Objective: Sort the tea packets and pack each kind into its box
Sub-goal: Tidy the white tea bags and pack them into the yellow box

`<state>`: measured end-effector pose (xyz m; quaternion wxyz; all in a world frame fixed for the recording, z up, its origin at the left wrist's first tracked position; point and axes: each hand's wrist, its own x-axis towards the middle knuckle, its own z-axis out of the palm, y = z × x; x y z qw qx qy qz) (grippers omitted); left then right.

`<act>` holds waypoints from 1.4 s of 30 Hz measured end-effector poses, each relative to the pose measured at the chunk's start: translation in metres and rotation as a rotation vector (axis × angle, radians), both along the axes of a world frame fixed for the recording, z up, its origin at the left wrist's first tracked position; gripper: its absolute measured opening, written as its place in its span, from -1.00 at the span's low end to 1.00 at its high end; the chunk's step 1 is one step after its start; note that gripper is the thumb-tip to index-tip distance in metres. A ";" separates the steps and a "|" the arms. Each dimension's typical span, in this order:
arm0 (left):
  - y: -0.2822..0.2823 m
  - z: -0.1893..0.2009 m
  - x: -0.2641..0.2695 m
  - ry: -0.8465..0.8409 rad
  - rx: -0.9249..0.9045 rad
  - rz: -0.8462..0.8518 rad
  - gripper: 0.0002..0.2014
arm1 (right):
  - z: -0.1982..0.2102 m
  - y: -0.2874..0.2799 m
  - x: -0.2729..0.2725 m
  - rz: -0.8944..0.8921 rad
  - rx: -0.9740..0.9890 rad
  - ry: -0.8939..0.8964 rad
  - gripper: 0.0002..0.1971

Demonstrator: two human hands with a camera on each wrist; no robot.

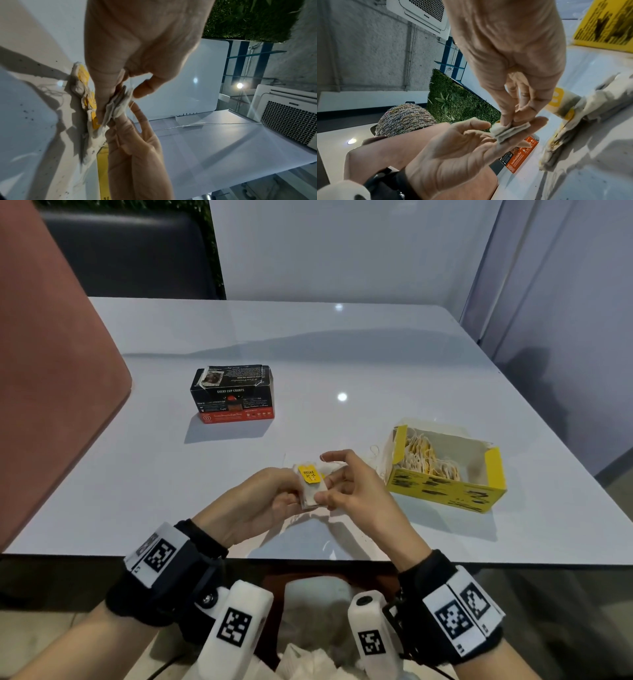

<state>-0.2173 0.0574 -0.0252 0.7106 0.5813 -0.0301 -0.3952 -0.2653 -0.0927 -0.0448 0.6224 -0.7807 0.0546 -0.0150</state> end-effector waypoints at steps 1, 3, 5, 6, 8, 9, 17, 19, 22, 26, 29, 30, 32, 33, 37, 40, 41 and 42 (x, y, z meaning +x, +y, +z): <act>0.000 0.000 -0.002 0.026 -0.024 0.026 -0.73 | -0.001 0.002 0.001 -0.009 -0.007 -0.001 -0.47; 0.000 -0.002 -0.005 0.000 -0.006 0.034 -0.76 | -0.003 0.006 0.003 -0.019 -0.030 -0.003 -0.48; 0.001 -0.004 -0.007 -0.082 0.058 0.000 -0.76 | -0.003 0.008 0.004 -0.002 -0.081 0.000 -0.53; 0.003 -0.004 -0.007 -0.119 0.106 -0.005 -0.76 | -0.002 0.006 0.005 0.004 -0.090 0.001 -0.57; 0.009 -0.004 -0.002 -0.186 0.205 0.009 -0.75 | 0.007 -0.005 0.006 -0.026 -0.139 -0.020 -0.68; 0.013 -0.003 0.000 -0.215 0.252 0.018 -0.75 | 0.013 -0.012 0.006 -0.064 -0.203 -0.050 -0.72; 0.025 -0.003 0.010 -0.172 0.285 0.043 -0.76 | 0.026 -0.031 0.016 0.029 -0.919 -0.062 -0.86; 0.026 -0.004 0.009 -0.112 0.246 0.055 -0.76 | 0.016 -0.025 0.015 0.117 -1.102 -0.012 -0.84; 0.026 -0.004 0.006 0.002 0.179 0.093 -0.74 | 0.003 -0.019 0.013 0.204 -1.311 -0.014 -0.69; 0.025 -0.001 0.003 0.160 0.056 0.136 -0.73 | 0.004 -0.020 0.016 0.167 -1.335 -0.061 -0.80; 0.024 0.000 0.002 0.196 0.015 0.129 -0.74 | 0.013 -0.020 0.015 0.083 -1.317 -0.150 -0.88; 0.023 0.001 0.001 0.198 0.009 0.121 -0.75 | 0.016 -0.020 0.014 0.053 -1.300 -0.187 -0.86; 0.021 0.000 -0.001 0.185 0.007 0.101 -0.74 | 0.022 -0.017 0.012 0.002 -1.186 -0.251 -0.80; 0.020 -0.001 -0.002 0.169 0.012 0.091 -0.73 | 0.025 -0.013 0.012 -0.021 -1.114 -0.282 -0.80; 0.010 -0.002 -0.009 0.074 0.016 0.084 -0.73 | 0.028 0.011 0.010 -0.070 -1.078 -0.535 -0.97; 0.006 0.001 -0.012 0.030 -0.003 0.096 -0.74 | 0.011 0.028 0.007 0.027 -1.146 -0.663 -0.94; 0.007 0.003 -0.012 0.033 -0.016 0.102 -0.72 | 0.006 0.030 0.005 0.047 -1.124 -0.672 -0.94; 0.008 0.004 -0.012 0.046 -0.031 0.109 -0.70 | 0.002 0.030 0.004 0.059 -1.087 -0.657 -0.94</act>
